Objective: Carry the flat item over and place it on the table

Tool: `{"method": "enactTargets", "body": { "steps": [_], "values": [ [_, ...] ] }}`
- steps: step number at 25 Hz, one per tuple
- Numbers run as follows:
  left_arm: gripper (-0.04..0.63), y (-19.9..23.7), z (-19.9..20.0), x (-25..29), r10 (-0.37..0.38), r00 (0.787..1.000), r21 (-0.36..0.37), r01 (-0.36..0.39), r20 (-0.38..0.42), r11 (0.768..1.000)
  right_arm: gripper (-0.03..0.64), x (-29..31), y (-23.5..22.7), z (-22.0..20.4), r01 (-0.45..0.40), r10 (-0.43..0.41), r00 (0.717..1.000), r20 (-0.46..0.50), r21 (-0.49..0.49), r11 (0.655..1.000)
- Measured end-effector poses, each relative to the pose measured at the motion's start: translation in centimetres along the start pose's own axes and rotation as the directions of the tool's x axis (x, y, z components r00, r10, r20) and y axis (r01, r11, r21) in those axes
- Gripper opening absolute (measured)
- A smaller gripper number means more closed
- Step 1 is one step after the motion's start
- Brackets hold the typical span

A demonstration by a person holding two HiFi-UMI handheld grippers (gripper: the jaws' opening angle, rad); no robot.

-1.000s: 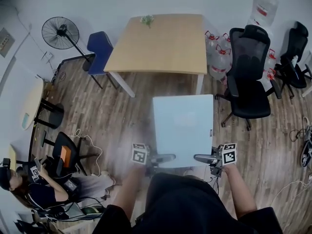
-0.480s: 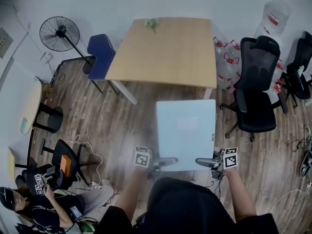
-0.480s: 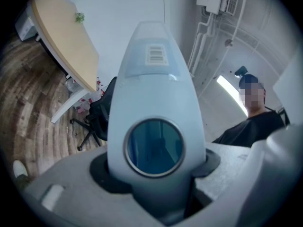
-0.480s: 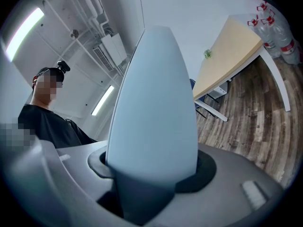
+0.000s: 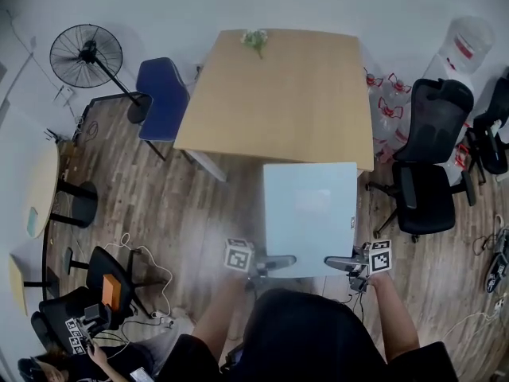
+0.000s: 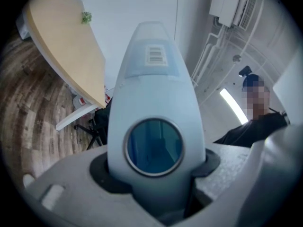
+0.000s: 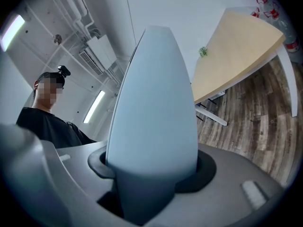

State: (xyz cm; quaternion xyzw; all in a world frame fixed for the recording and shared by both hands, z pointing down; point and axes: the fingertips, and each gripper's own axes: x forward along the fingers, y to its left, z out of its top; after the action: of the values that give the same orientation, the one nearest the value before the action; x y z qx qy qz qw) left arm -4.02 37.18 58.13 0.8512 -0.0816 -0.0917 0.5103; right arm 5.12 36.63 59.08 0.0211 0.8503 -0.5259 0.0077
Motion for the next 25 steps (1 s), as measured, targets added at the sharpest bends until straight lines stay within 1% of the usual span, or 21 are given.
{"method": "enactTargets", "body": {
  "steps": [4,6,11,19,25],
  "values": [
    [0.319,2.3,4.9,-3.0,-0.012,1.0,-0.004,0.012,-0.01,1.0,0.296,4.1,-2.2,3.8,0.01,-0.01,1.0,0.017,0.0,1.0],
    [0.318,3.7,6.6,-4.5,-0.017,1.0,0.006,0.017,-0.018,1.0,0.295,5.9,-3.2,5.3,0.017,-0.017,0.999,0.027,0.001,1.0],
    [0.319,5.4,10.7,-7.2,-0.012,0.999,-0.01,0.011,-0.035,1.0,0.295,9.5,-5.1,8.2,0.022,-0.022,0.998,0.057,0.006,1.0],
    [0.321,8.1,14.2,-8.1,0.001,1.0,-0.024,-0.001,-0.018,1.0,0.295,11.2,-7.8,11.5,0.022,-0.023,0.999,0.045,0.028,0.999],
    [0.321,10.7,18.3,-7.7,0.034,0.999,-0.011,-0.034,-0.005,0.999,0.293,11.8,-10.4,15.7,-0.003,0.003,0.999,0.032,0.014,1.0]
  ]
}}
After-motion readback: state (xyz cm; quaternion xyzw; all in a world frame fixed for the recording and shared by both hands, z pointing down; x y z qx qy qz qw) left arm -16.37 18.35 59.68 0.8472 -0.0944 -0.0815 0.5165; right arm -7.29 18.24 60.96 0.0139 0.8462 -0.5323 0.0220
